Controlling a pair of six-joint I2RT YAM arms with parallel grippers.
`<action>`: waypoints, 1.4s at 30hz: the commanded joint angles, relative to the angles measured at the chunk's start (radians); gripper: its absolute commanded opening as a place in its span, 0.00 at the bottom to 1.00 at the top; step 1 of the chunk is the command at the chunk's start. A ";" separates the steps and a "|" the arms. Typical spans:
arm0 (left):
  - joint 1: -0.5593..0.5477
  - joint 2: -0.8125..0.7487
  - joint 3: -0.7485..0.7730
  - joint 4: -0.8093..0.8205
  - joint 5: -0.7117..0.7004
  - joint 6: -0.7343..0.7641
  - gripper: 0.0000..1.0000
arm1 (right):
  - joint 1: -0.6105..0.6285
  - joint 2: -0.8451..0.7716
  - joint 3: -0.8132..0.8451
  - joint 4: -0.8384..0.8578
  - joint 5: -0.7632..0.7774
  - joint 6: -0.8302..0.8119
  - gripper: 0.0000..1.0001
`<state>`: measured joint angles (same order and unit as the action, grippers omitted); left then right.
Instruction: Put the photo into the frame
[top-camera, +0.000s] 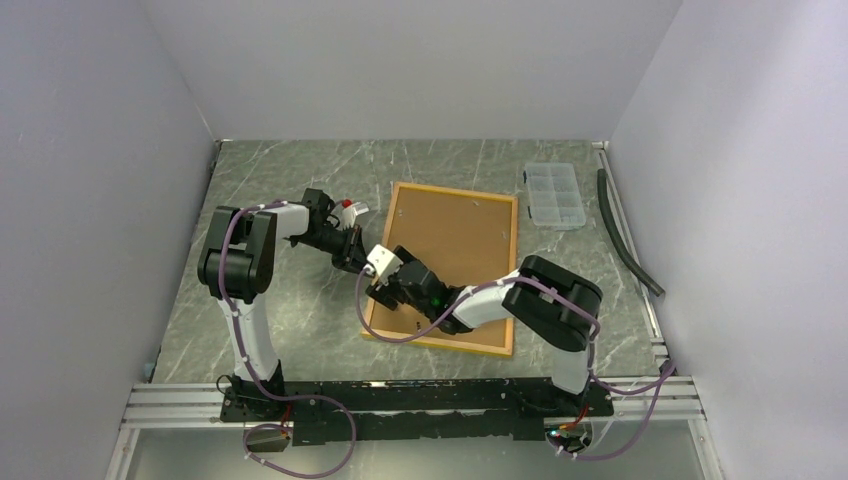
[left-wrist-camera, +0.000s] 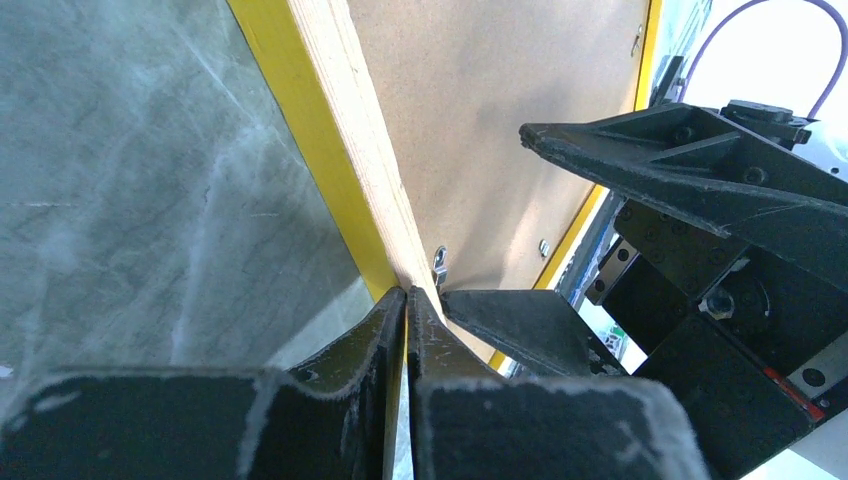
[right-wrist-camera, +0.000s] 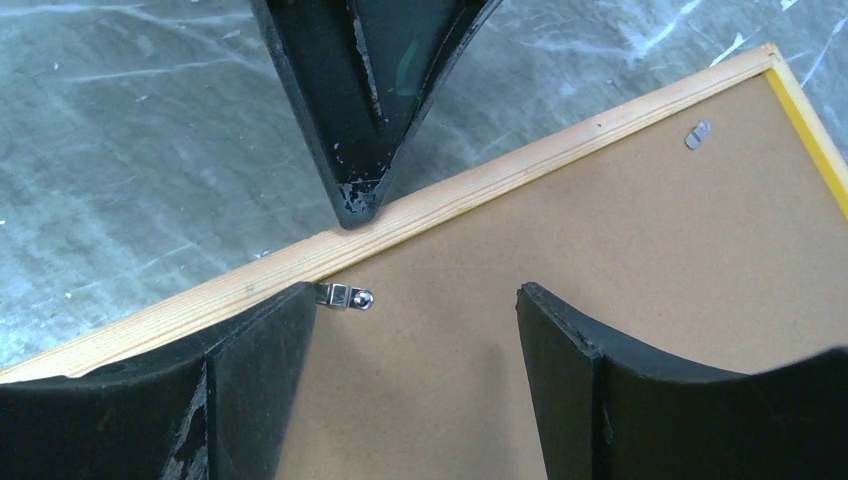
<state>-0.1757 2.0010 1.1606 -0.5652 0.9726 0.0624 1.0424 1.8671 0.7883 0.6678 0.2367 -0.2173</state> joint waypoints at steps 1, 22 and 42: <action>-0.025 0.007 0.012 -0.002 0.023 0.001 0.11 | -0.005 0.058 0.044 0.010 0.053 -0.025 0.78; 0.051 0.174 0.495 -0.125 -0.004 -0.124 0.59 | -0.396 -0.149 0.235 -0.241 -0.620 0.510 0.89; 0.009 0.362 0.593 0.067 -0.073 -0.269 0.27 | -0.556 0.267 0.599 -0.278 -0.736 0.729 0.82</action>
<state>-0.1627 2.3352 1.7149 -0.5407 0.8936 -0.1795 0.5140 2.0907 1.2961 0.3927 -0.4828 0.5133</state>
